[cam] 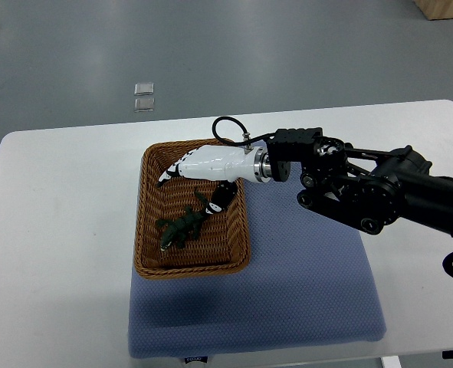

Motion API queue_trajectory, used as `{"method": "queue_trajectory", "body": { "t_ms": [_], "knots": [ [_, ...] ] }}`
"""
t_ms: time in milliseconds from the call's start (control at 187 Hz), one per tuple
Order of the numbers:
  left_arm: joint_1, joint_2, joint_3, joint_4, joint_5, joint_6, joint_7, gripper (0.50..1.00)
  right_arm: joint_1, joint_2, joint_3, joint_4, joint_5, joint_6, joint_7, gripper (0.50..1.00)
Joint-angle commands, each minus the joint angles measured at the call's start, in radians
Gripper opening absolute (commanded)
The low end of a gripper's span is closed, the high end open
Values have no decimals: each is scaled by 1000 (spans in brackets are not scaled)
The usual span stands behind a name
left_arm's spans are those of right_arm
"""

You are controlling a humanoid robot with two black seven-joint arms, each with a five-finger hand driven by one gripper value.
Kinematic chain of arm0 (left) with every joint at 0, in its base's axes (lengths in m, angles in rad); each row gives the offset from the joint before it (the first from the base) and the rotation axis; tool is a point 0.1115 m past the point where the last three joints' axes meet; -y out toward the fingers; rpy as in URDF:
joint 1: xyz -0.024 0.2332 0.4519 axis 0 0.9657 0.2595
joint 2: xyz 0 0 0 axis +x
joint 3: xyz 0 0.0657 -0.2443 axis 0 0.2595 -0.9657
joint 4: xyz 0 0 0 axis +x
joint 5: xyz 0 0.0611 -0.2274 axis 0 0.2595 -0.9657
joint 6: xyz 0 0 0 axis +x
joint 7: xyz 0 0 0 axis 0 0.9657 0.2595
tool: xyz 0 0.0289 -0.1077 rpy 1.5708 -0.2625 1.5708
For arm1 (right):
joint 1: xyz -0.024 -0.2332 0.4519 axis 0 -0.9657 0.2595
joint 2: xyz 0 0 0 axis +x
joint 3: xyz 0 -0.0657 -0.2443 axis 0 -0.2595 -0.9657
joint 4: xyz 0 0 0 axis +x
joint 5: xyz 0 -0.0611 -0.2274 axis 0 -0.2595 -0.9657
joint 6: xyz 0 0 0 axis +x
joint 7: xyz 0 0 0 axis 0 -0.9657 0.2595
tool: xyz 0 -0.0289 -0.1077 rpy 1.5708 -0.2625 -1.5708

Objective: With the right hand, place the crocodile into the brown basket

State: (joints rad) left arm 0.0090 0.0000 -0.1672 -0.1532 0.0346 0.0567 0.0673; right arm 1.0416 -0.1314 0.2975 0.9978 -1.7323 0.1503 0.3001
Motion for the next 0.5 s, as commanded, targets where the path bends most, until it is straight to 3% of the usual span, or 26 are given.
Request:
{"method": "queue_trajectory", "body": {
  "t_ms": [0,496],
  "knots": [
    [0,0,0,0,1,0,0,1000,-6,-14,66,1,14,8,1,897],
    [0,0,0,0,1,0,0,1000,-235,-67,549,-48,595,-12,-1,913]
  ]
}}
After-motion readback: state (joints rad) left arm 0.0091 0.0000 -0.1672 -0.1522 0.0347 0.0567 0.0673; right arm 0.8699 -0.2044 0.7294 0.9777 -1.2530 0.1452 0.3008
